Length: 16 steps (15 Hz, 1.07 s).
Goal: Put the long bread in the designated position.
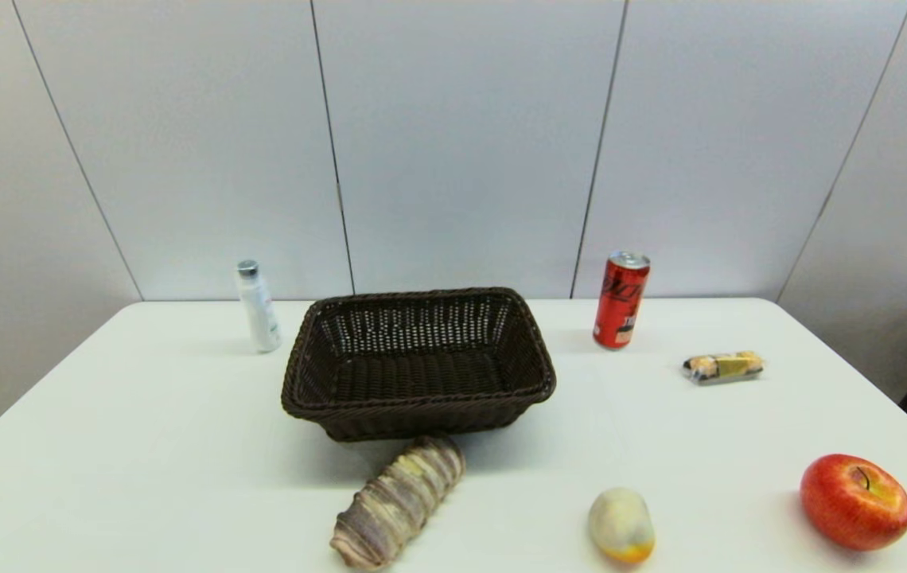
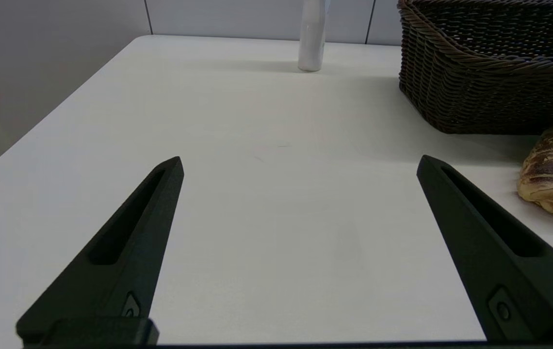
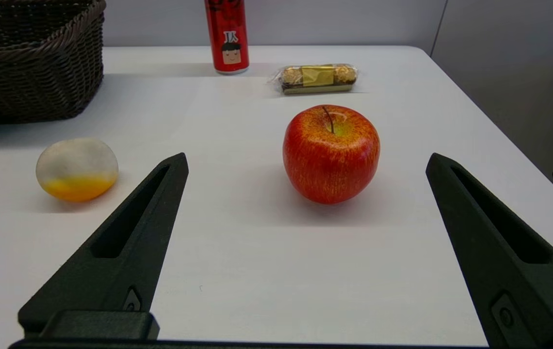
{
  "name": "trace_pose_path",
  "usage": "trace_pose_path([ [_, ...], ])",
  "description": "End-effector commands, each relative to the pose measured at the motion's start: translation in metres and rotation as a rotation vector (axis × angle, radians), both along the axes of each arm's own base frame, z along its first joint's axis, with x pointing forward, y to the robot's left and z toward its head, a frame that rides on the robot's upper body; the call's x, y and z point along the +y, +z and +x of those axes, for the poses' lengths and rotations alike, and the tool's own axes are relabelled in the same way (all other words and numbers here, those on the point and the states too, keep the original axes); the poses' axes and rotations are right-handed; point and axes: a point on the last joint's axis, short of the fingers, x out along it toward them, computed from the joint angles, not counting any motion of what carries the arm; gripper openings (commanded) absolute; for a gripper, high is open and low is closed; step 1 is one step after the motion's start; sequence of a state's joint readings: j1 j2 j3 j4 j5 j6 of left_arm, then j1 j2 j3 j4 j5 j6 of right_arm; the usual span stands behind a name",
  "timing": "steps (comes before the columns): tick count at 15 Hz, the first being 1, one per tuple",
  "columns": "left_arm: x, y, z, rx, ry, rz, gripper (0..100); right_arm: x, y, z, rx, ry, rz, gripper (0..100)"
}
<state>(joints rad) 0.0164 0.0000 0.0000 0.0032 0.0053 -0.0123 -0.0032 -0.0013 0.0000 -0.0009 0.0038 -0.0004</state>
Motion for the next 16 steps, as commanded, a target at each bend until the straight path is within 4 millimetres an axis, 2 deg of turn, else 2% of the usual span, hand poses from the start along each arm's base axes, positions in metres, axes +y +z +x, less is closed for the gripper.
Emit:
trace_pose_path([
  [1,0.0,0.0,0.0001,0.001,0.001,-0.001,100,0.0,-0.0001,0.0001,0.002,0.001,-0.001,100],
  [16,0.0,0.0,0.0001,0.001,0.001,-0.001,100,0.0,0.0001,0.0001,0.001,-0.001,0.011,100],
])
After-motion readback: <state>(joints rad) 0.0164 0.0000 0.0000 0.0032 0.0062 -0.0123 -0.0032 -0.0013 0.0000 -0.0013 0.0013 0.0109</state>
